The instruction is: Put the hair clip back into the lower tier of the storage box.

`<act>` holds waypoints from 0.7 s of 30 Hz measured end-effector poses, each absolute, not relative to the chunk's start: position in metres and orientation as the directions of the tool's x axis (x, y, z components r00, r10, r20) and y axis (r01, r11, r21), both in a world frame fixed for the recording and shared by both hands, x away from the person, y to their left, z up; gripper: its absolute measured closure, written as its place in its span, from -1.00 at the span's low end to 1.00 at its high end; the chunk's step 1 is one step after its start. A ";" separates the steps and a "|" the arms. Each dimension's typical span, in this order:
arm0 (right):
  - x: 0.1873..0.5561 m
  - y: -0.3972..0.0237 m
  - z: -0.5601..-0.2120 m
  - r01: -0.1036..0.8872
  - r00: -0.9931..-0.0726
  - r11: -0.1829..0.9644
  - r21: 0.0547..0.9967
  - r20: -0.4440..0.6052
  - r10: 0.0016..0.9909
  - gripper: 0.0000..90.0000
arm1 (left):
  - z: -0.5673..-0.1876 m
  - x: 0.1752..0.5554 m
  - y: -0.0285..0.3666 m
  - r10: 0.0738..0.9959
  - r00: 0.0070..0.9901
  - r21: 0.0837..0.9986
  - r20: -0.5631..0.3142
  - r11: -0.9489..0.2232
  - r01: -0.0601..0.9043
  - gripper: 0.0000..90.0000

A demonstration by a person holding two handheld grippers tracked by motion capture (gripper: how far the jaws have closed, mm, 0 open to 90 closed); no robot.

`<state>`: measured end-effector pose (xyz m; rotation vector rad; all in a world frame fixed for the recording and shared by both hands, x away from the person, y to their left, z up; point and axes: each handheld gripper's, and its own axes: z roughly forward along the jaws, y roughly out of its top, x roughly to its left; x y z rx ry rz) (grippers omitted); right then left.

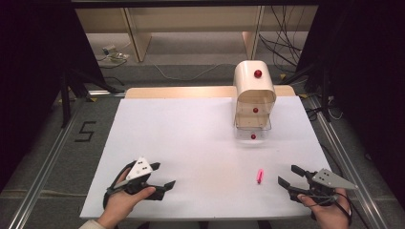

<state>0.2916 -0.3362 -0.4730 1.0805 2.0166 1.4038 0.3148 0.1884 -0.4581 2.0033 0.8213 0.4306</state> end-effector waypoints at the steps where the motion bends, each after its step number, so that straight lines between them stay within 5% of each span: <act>1: 0.291 -0.335 -0.472 0.348 -0.587 0.171 0.922 0.072 0.807 -0.34 | -0.459 0.315 0.191 0.704 0.710 0.849 -0.021 -0.362 0.384 -0.64; 21: 0.305 -0.273 -0.486 0.487 -0.574 0.311 0.816 0.031 0.818 -0.26 | -0.465 0.320 0.195 0.711 0.702 0.830 0.039 -0.414 0.374 -0.63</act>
